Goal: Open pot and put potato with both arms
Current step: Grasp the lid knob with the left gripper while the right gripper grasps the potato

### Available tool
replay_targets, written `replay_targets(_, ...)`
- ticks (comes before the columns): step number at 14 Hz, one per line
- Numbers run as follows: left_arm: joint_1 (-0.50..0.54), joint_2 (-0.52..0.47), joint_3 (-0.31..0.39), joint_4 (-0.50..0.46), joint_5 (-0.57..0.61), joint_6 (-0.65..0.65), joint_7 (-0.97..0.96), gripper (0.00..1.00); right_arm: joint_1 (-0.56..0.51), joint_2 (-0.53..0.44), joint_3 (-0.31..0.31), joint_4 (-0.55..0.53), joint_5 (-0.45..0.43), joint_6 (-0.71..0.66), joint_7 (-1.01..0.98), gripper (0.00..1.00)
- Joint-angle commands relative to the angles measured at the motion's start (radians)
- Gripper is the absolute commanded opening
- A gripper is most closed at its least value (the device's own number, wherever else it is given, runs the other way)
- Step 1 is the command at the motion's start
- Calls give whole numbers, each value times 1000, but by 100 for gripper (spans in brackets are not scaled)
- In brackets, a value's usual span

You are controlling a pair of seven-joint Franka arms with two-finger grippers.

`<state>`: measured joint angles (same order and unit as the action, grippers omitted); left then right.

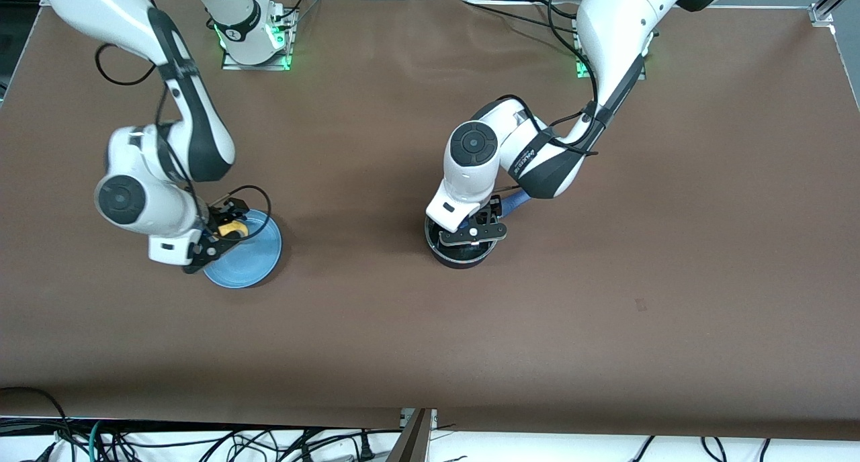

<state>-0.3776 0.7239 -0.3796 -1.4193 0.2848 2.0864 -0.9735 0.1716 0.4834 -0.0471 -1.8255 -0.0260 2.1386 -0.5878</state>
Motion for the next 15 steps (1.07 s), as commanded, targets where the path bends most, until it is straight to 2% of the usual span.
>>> replay_targets(1,-17,14,2,31,40,-9,-48,70,-9,20,-14,-15,1,49,-121,100)
replay_targets(5,-17,12,2,31,42,-11,-48,50,-38,53,-31,-58,4,150,-187,100)
replay_targets(8,-14,9,2,31,40,-11,-48,42,-44,60,-31,-60,18,147,-170,97)
replay_targets(9,-9,6,2,33,40,-12,-45,42,-44,64,-30,-60,21,145,-168,92)
replay_targets(10,-6,2,2,34,37,-15,-44,42,-50,66,-30,-60,21,145,-168,80)
replay_targets(11,-1,-9,2,37,31,-23,-39,41,-52,66,-30,-60,23,145,-168,62)
replay_targets(13,19,-38,-10,37,24,-41,-33,40,-57,64,-30,-57,35,142,-162,18)
replay_targets(14,48,-53,-21,34,22,-48,-12,40,-57,63,-30,-43,50,120,-146,4)
replay_targets(15,77,-75,-25,31,-2,-48,51,40,-54,57,-28,-14,58,77,-121,2)
